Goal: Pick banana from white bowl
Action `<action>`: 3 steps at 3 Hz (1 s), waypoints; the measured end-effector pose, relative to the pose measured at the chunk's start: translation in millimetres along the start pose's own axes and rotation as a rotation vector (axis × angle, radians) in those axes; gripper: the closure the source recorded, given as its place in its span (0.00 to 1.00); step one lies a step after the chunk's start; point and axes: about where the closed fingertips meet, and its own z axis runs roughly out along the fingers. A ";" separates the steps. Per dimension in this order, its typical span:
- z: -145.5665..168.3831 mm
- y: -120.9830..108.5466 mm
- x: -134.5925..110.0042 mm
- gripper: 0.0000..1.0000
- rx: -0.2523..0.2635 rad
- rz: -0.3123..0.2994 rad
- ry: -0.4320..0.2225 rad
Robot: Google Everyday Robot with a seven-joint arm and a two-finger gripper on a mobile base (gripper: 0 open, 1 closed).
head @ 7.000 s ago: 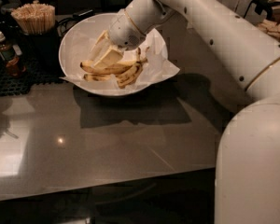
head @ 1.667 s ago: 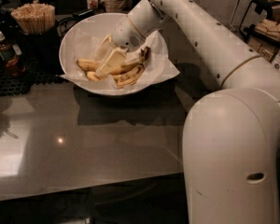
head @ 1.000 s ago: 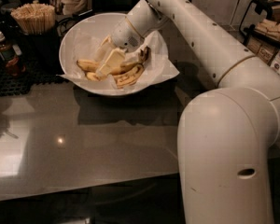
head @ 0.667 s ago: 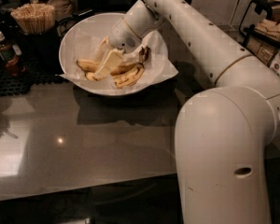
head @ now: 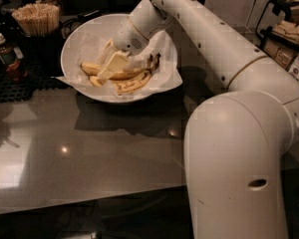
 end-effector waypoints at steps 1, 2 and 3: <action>0.2 0.3 -0.9 1.00 0.001 0.004 0.004; 3.8 2.6 -1.7 1.00 0.011 0.022 0.018; 3.5 3.3 -2.1 1.00 0.016 0.026 0.017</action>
Offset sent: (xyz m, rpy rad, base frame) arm -0.0220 0.0081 -0.0124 -0.0832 0.0112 -0.1140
